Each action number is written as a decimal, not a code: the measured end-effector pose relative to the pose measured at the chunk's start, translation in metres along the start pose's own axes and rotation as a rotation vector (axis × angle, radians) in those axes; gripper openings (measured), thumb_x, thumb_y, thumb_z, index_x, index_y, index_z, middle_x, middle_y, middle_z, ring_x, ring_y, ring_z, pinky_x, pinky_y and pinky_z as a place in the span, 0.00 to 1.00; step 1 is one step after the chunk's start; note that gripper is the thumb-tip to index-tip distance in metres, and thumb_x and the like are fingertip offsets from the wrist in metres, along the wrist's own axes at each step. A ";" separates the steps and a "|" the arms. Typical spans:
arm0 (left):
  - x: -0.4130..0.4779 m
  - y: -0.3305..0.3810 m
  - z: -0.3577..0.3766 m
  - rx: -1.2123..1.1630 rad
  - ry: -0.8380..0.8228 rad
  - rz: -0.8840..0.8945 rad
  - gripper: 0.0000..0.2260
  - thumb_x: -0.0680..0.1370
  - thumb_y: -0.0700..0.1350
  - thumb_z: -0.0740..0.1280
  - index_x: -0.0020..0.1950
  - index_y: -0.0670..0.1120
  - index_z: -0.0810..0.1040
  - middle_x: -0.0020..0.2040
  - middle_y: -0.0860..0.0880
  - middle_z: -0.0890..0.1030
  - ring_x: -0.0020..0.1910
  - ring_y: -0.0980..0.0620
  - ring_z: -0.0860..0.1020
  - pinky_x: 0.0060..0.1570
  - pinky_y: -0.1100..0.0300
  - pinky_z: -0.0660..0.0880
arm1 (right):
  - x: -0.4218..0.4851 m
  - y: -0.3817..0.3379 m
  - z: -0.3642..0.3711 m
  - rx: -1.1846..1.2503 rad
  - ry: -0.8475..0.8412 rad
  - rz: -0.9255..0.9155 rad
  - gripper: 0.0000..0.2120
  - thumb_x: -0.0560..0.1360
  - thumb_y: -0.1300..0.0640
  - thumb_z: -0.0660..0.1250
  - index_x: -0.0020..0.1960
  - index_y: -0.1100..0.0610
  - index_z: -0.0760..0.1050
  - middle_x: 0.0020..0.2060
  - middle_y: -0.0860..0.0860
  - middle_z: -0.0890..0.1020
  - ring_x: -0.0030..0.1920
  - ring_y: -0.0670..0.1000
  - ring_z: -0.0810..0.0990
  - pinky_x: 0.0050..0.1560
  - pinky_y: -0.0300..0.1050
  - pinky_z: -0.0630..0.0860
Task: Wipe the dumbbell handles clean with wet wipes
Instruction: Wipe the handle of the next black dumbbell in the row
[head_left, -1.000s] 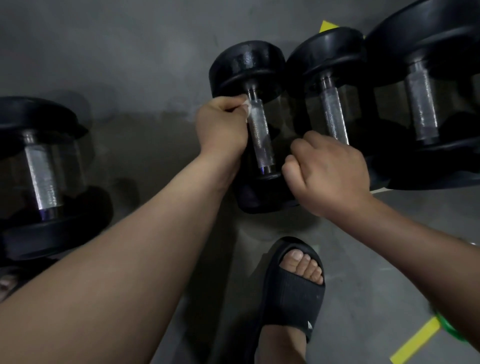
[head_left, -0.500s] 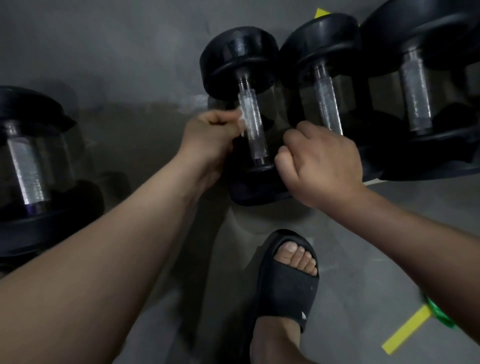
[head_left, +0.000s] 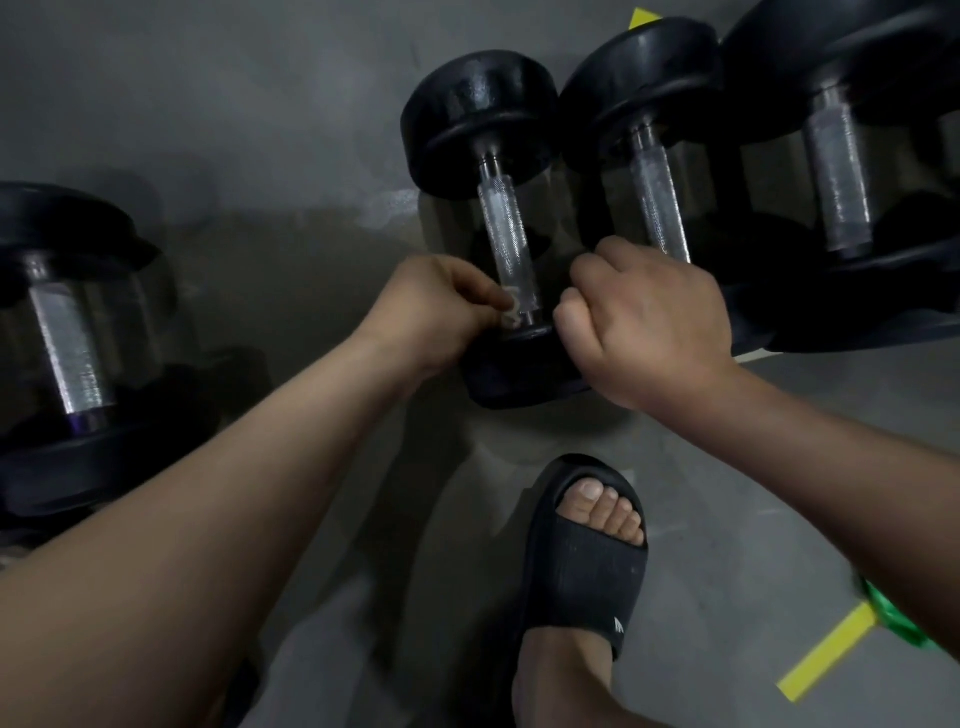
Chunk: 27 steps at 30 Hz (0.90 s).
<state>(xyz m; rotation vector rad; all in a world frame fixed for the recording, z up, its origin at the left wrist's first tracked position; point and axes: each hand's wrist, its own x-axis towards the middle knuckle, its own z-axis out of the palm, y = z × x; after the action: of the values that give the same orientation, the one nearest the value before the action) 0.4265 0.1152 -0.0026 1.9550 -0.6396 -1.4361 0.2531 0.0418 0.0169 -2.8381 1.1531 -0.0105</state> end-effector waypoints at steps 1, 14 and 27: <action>0.000 0.000 0.001 0.029 0.002 0.009 0.07 0.71 0.32 0.76 0.42 0.44 0.84 0.38 0.50 0.85 0.33 0.62 0.80 0.37 0.68 0.77 | 0.000 0.000 0.000 -0.001 0.003 0.000 0.14 0.78 0.50 0.58 0.40 0.57 0.74 0.38 0.54 0.76 0.38 0.58 0.75 0.34 0.45 0.54; 0.002 0.012 0.005 0.160 0.044 0.109 0.09 0.71 0.33 0.76 0.40 0.47 0.84 0.37 0.52 0.84 0.32 0.63 0.80 0.38 0.69 0.77 | -0.001 0.001 0.001 -0.013 0.007 -0.001 0.14 0.78 0.49 0.58 0.40 0.57 0.74 0.38 0.53 0.76 0.38 0.58 0.76 0.35 0.45 0.53; 0.007 0.007 0.018 0.074 0.156 0.162 0.12 0.72 0.37 0.76 0.36 0.53 0.81 0.35 0.57 0.84 0.37 0.62 0.83 0.43 0.63 0.79 | -0.001 0.000 0.002 0.023 0.014 0.001 0.16 0.77 0.49 0.57 0.40 0.58 0.75 0.38 0.55 0.77 0.37 0.59 0.76 0.33 0.46 0.59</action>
<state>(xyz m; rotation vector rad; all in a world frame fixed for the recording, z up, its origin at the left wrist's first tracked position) 0.4112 0.1016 -0.0056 1.9991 -0.7699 -1.1650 0.2527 0.0428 0.0154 -2.8219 1.1494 -0.0439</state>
